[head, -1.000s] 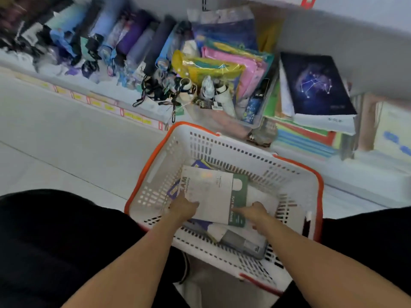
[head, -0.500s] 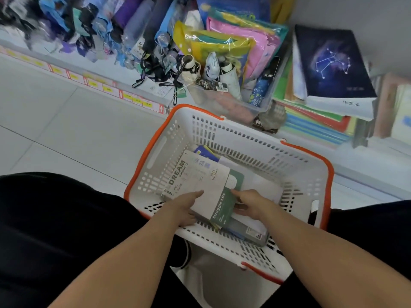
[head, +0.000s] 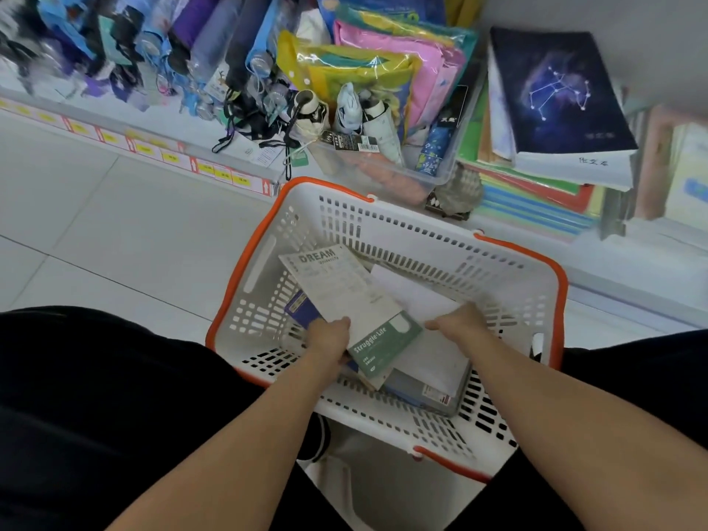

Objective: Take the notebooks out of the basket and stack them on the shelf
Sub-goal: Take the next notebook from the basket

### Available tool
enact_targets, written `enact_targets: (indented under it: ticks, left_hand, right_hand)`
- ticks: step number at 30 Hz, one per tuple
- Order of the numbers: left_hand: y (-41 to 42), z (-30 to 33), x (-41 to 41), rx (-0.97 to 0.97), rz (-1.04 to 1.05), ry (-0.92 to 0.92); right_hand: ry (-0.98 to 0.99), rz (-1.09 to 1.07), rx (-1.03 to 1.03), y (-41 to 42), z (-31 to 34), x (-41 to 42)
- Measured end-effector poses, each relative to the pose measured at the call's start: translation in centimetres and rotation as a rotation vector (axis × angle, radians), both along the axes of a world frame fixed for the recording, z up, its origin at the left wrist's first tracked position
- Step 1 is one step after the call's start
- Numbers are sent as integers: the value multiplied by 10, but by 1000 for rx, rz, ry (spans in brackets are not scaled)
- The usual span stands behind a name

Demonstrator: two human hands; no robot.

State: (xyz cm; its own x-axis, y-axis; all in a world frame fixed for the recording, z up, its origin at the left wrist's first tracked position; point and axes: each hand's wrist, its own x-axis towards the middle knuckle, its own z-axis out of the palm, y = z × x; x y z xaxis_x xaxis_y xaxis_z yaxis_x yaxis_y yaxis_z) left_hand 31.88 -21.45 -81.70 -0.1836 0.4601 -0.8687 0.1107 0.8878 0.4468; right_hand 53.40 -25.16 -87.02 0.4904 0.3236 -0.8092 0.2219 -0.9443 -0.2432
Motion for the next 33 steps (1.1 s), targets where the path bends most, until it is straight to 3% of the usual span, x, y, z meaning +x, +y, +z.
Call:
enact_targets:
  ticks: [1,3,6,12,16,20,24,27,30,33]
  left_hand:
    - [-2,4,-1,83,-108,154]
    - [-9,17,-2,274,-269,366]
    - [-11,37,-11,474,-334,507]
    - [5,41,-29,502,-315,584]
    - [3,46,-27,434,-215,523]
    - [3,59,-19,379,-132,390]
    - [4,89,-10,364,130,-44]
    - [2,115,-15,350,193,-145]
    - [4,139,-29,467,131,-314]
    - [10,160,-43,541,67,-200]
  right_hand:
    - [-162,230,17,2,-5,2]
    - [-208,485,5,4,-12,2]
    - [-204,541,-37,1,-19,2]
    - [-159,640,40,-2,-5,-5]
    - [-78,878,69,22,52,-16]
    - [-130,843,392,39,123,-57]
    - [-300,1110,613,23,183,-127]
    - [-357,1217,615,16,195,-148]
    - [-137,1158,600,22,218,-151]
    - [217,1040,641,31,239,-139]
